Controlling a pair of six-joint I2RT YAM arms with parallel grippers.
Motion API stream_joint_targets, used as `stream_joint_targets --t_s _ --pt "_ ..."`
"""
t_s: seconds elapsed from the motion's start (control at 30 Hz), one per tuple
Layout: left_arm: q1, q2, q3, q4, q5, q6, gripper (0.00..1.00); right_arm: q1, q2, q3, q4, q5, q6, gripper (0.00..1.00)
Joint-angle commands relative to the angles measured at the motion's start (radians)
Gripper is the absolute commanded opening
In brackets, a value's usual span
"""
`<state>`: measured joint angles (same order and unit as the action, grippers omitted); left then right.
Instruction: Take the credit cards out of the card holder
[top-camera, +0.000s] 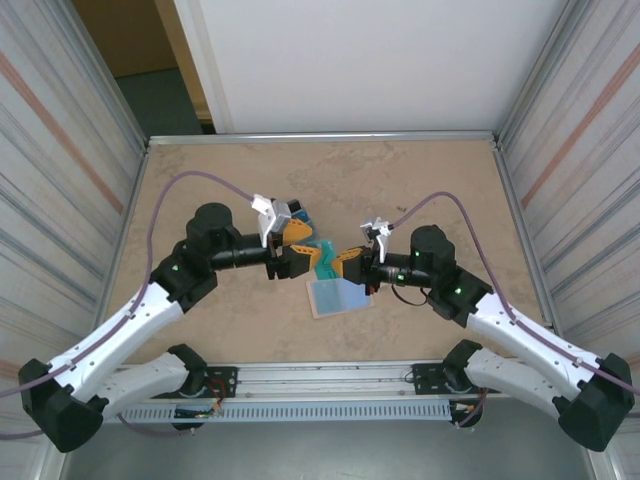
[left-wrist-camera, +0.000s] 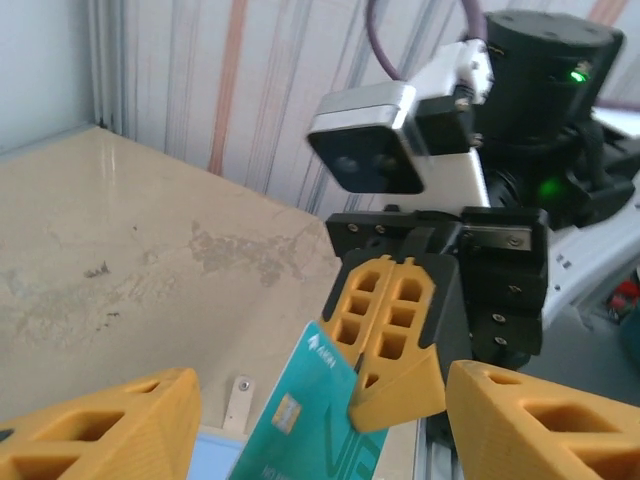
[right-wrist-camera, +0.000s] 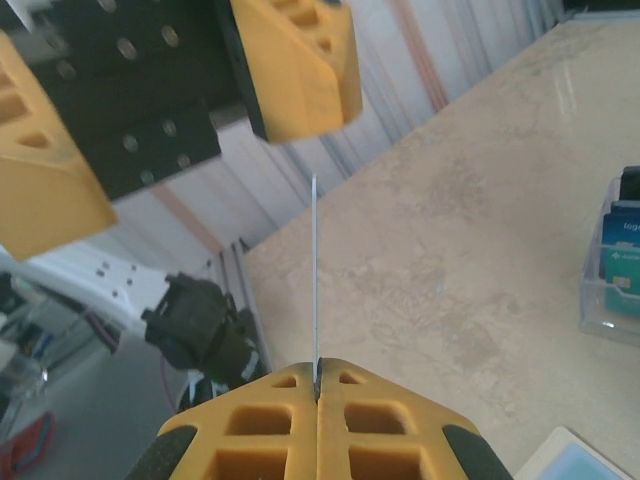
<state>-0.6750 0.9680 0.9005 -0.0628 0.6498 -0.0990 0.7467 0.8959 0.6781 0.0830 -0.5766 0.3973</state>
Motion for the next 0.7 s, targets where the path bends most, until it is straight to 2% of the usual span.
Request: stream_joint_targets --t_s 0.0,0.07,0.2,0.3,0.37,0.47,0.57,0.67 --pt "0.004 0.041 0.078 -0.232 0.095 0.202 0.65 0.006 0.026 0.076 -0.153 -0.083 -0.128 0.00" --pt "0.005 0.072 0.114 -0.307 0.132 0.257 0.63 0.006 0.044 0.102 -0.191 -0.090 -0.153 0.00" --pt "0.004 0.111 0.149 -0.392 0.136 0.313 0.49 0.005 0.072 0.135 -0.231 -0.120 -0.189 0.00" --pt "0.005 0.137 0.169 -0.438 0.130 0.342 0.46 0.006 0.085 0.152 -0.246 -0.139 -0.204 0.00" --pt "0.005 0.152 0.174 -0.444 0.136 0.349 0.35 0.006 0.089 0.163 -0.256 -0.160 -0.217 0.00" --pt "0.002 0.168 0.175 -0.440 0.155 0.347 0.02 0.004 0.120 0.181 -0.277 -0.160 -0.229 0.00" --pt "0.002 0.166 0.164 -0.422 0.146 0.338 0.00 -0.004 0.125 0.181 -0.279 -0.138 -0.233 0.00" --pt "0.003 0.136 0.132 -0.373 0.086 0.307 0.00 -0.029 0.120 0.164 -0.255 -0.101 -0.203 0.15"
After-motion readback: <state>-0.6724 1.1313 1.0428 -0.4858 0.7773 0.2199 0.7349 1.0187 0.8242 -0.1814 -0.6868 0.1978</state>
